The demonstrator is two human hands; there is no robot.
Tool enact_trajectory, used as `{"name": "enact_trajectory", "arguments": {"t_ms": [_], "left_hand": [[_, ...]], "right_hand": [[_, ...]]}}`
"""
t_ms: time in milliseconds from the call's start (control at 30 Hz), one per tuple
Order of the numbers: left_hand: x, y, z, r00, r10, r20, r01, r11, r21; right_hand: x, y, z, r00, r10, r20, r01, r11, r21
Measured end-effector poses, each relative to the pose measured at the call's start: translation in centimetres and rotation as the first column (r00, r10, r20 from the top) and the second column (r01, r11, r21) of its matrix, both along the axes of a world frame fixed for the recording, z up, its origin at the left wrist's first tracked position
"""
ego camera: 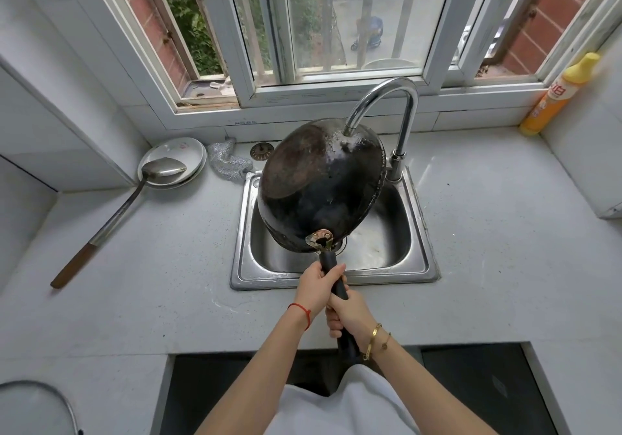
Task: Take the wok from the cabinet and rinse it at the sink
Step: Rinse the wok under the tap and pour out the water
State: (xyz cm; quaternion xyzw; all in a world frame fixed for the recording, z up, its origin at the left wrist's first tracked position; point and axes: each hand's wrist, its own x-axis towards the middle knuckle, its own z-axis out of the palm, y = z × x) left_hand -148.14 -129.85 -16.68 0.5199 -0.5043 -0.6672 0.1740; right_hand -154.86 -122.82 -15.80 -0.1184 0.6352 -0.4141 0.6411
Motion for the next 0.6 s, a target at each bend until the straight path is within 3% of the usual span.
{"name": "enact_trajectory", "arguments": {"t_ms": [600], "left_hand": [[0.4,-0.4,-0.4,1.0,0.02,-0.014,-0.02,1.0,-0.016]], "right_hand": [[0.3,-0.6,-0.1,1.0,0.014,0.012,-0.014,1.0,-0.003]]}}
